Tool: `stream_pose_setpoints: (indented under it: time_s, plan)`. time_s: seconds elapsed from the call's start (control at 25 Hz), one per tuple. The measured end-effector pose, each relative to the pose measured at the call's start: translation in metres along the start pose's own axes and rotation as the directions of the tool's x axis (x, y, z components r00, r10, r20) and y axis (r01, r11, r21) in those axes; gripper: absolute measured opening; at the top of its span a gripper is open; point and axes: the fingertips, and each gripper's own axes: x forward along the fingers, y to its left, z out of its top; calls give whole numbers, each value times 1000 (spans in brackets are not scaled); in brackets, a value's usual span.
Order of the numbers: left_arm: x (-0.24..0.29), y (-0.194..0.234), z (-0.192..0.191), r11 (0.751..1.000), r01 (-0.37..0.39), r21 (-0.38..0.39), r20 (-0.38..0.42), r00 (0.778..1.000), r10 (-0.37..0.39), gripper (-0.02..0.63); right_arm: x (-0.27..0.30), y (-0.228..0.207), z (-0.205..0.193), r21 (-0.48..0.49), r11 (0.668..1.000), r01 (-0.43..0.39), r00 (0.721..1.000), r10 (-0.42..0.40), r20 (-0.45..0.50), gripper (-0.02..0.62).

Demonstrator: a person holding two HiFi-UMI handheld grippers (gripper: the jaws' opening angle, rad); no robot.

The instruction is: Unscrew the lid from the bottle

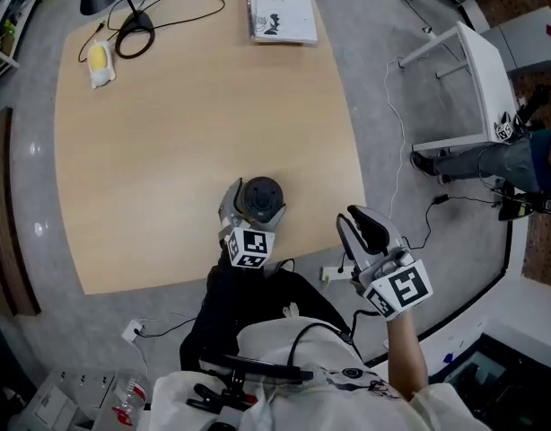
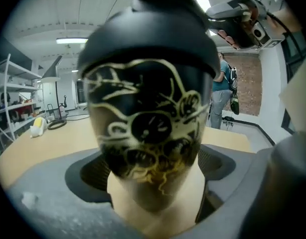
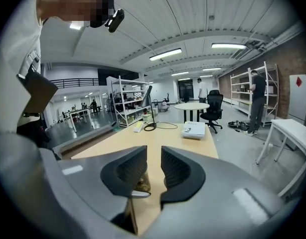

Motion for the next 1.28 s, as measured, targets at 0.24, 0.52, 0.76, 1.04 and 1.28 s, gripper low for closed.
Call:
stream_pose_setpoints:
  time_s: [0.24,0.52,0.76,1.04,1.28]
  plan:
    - [14,-3,8,999,45,-9,28,999,-44,481,11,-8,-18,-10,1000,25,996,-26,-81,87]
    - [5,-1,21,989,101,-110,5,995,-102,420,15,-10,-17,-48,998,-46,995,41,-90,86]
    - [-35,-7,107,986,137,-94,122,985,-125,414,37,21,22,-81,963,-256,966,257,1,153]
    - [-74,-33,208,988,138,73,177,973,-149,413,17,78,84,-371,718,-588,792,605,-84,472]
    - [-101,-88,250,967,193,166,168,961,-221,408,-37,97,107,-513,435,-740,581,798,-161,457]
